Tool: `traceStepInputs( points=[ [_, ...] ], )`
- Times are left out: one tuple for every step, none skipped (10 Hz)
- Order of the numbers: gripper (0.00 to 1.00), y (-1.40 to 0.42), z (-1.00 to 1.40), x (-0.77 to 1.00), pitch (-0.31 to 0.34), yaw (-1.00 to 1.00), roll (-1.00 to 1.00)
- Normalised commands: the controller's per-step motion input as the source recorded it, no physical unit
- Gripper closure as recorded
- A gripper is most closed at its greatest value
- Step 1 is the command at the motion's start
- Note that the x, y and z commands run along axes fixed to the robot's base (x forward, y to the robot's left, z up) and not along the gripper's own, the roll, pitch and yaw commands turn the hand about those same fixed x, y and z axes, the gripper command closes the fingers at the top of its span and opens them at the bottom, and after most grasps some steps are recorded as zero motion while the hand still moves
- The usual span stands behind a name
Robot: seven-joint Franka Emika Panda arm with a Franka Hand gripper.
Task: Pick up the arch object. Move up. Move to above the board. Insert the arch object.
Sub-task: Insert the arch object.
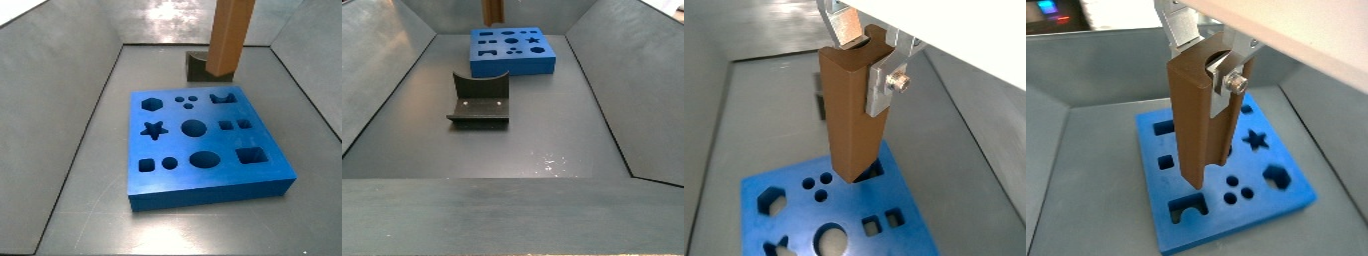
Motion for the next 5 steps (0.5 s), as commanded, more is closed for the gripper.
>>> traceStepInputs(
  points=[
    [1.0,0.0,-0.29,0.01,-0.074,-1.0,0.07],
    [1.0,0.0,-0.22,0.01,-0.067,-1.0,0.03],
    [1.0,0.0,-0.17,0.04,-0.06,-1.0,0.02],
    [1.0,0.02,-0.16,0.08,-0.051,-0.99,0.01],
    [1.0,0.05,-0.15,0.18,-0.04,-0.92,0.01]
  ],
)
